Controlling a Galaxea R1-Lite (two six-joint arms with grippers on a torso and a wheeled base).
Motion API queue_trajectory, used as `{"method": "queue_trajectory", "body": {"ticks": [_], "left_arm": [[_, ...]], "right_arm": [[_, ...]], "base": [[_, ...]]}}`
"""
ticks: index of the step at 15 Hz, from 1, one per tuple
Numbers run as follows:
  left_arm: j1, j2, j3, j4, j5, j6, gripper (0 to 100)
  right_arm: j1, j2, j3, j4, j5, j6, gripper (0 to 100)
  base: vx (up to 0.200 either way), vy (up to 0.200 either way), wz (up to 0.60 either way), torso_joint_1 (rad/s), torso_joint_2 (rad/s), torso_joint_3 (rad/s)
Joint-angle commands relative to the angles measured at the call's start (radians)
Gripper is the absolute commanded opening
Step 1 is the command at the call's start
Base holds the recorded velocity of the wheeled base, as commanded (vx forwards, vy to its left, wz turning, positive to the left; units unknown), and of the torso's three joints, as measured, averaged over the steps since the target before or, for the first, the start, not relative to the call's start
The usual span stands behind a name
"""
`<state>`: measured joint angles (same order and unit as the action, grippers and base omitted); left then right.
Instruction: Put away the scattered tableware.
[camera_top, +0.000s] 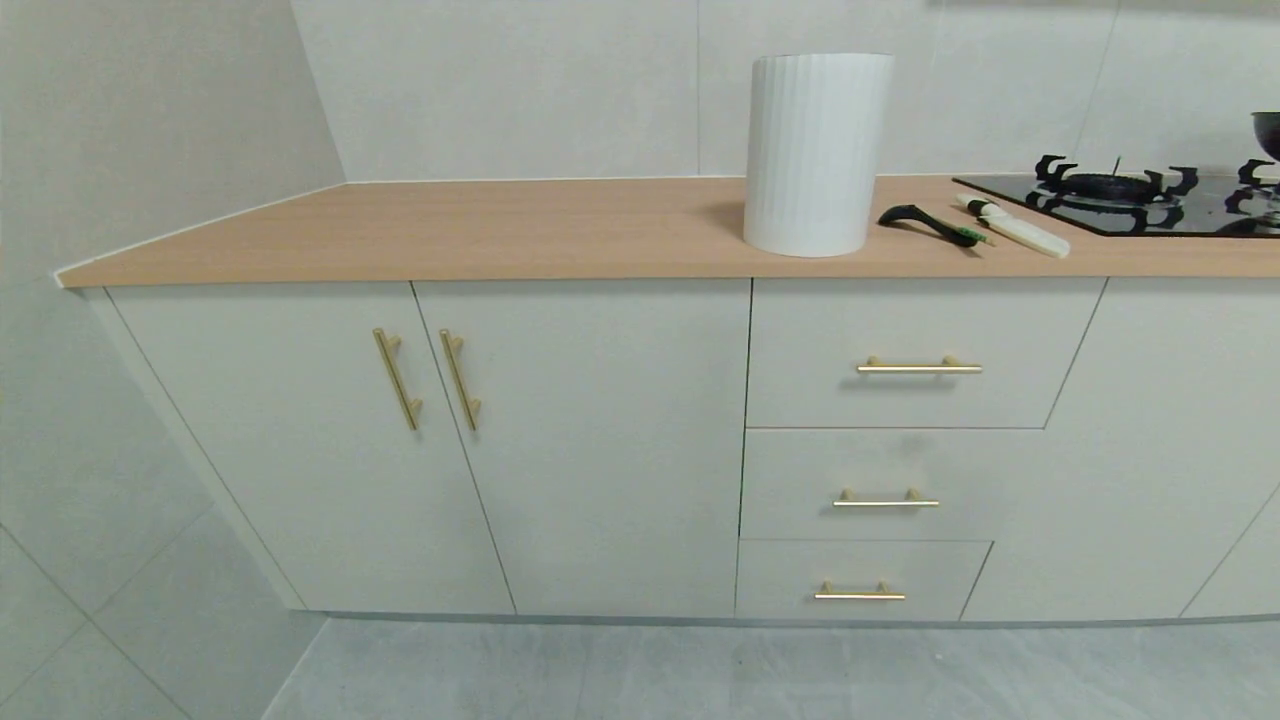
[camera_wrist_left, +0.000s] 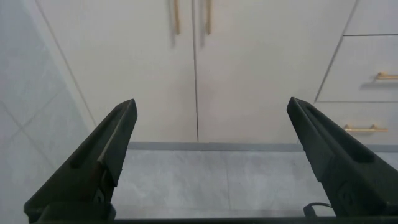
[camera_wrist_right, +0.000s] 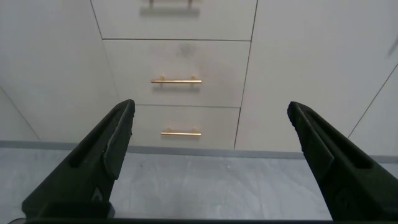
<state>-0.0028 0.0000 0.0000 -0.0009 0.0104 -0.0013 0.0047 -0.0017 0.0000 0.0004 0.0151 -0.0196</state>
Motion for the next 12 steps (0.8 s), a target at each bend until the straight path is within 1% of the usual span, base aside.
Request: {"method": "queue_trajectory", "body": {"ticks": [1,7,10,12], "left_arm": [[0.001,0.002,0.000,-0.001,0.000,0.000,100],[0.001,0.002,0.000,-0.001,0.000,0.001,100],[0.001,0.002,0.000,-0.001,0.000,0.001,100],[0.001,0.002,0.000,-0.001,0.000,0.000,100]], "right_arm": [[0.001,0.002,0.000,0.000,0.000,0.000,100],[0.001,0.002,0.000,0.000,0.000,0.000,100],[0.001,0.002,-0.002,0.000,0.000,0.000,100],[0.001,0.002,-0.002,0.000,0.000,0.000,100]], "base": [[0.000,0.000,0.00,0.000,0.00,0.000],[0.000,0.000,0.00,0.000,0.00,0.000],[0.200,0.000,0.00,-0.001,0.00,0.004],[0.000,0.000,0.00,0.000,0.00,0.000]]}}
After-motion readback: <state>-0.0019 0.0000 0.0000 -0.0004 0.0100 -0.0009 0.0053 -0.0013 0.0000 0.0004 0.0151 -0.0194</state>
